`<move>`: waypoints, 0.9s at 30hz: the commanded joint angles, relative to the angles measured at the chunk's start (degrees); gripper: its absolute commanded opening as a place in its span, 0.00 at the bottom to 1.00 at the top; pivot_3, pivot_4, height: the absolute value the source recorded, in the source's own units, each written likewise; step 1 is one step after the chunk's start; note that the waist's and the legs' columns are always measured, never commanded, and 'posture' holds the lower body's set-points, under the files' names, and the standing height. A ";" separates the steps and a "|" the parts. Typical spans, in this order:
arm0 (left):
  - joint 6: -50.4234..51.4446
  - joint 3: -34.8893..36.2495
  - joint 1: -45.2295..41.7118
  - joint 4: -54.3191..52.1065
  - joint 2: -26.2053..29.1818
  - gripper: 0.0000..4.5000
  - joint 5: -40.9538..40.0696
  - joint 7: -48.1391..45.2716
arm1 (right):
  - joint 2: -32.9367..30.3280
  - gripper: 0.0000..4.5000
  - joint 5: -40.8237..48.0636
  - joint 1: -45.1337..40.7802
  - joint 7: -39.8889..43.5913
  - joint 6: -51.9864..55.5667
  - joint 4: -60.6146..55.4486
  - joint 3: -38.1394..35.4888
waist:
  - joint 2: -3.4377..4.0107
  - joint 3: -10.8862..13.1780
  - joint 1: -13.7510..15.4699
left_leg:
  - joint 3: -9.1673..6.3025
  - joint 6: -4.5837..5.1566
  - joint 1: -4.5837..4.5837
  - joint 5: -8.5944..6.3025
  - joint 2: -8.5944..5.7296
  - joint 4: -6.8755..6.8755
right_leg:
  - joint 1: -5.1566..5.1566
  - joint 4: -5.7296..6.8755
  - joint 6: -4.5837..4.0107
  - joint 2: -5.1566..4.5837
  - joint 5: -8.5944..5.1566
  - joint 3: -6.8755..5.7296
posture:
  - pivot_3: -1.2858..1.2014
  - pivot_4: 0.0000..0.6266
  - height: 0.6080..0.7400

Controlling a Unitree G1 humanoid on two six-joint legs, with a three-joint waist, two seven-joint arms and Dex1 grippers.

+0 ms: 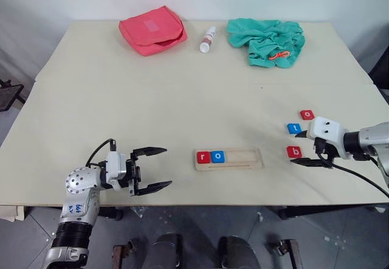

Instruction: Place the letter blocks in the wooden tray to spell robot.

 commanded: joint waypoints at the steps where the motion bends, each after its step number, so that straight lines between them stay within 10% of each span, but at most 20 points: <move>1: -0.19 0.64 1.30 -2.81 0.37 1.00 -1.15 0.79 | 0.21 0.91 -1.64 -0.98 2.77 -1.12 1.78 1.44 | 0.00 0.00 0.03 | 0.00 0.00 0.00 0.00 0.00 0.00 | 0.00 0.00 0.00 0.00 0.00 0.00 | 0.52 0.24 1.00; 9: -0.53 0.66 1.56 -2.67 0.39 1.00 -1.27 0.76 | 0.25 0.34 -2.22 -0.01 2.68 -2.11 1.22 0.91 | -0.02 -0.01 0.06 | -0.04 0.00 0.01 0.00 0.00 0.09 | 0.08 0.00 0.00 0.01 0.00 -0.02 | 0.52 0.24 1.00; 27: -1.24 0.54 -4.04 4.11 1.35 1.00 -0.86 -2.68 | 9.28 0.33 1.86 -9.10 -1.59 33.97 -32.78 6.87 | 0.01 0.00 0.20 | -0.18 -0.06 -0.11 -0.03 -0.03 0.07 | -0.08 0.04 0.00 0.02 0.00 -0.02 | 0.52 0.24 1.00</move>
